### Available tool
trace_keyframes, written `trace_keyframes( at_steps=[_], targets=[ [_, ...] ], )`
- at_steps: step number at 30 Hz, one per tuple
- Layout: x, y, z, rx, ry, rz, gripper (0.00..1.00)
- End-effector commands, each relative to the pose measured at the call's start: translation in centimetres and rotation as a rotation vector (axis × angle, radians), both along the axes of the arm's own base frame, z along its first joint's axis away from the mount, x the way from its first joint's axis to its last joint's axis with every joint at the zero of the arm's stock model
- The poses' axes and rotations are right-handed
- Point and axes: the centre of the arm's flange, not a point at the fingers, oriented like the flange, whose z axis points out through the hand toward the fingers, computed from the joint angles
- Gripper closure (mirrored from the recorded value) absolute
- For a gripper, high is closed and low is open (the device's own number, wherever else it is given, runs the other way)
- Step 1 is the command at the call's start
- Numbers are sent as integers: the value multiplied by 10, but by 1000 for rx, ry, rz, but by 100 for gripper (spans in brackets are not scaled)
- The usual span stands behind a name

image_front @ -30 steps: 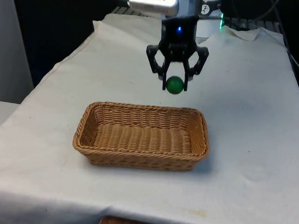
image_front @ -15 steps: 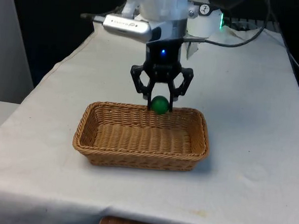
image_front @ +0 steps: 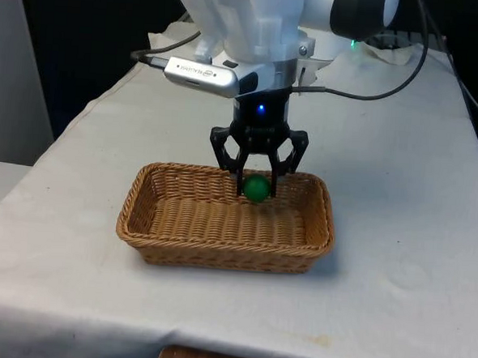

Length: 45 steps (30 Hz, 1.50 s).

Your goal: Pick up the ball and place it into the basket.

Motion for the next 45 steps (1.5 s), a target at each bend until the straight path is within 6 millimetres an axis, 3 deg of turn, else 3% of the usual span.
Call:
trace_keyframes(
  at_steps=[1,3,5,7,8,12,13,15,16,22,45],
  targets=[
    [0,-1,0,-1,0,0,99],
    [1,0,1,1,-2,3,99],
    [0,0,0,1,-1,3,92],
    [1,0,1,0,-1,4,73],
    [0,0,0,0,0,4,56],
    [0,0,0,-1,0,2,21],
    [0,0,0,0,0,4,21],
    [0,0,0,0,0,4,4],
    [0,0,0,0,1,4,0],
    [0,0,0,-2,0,3,0],
    [-33,-8,62,32,2,-45,0]
  ],
)
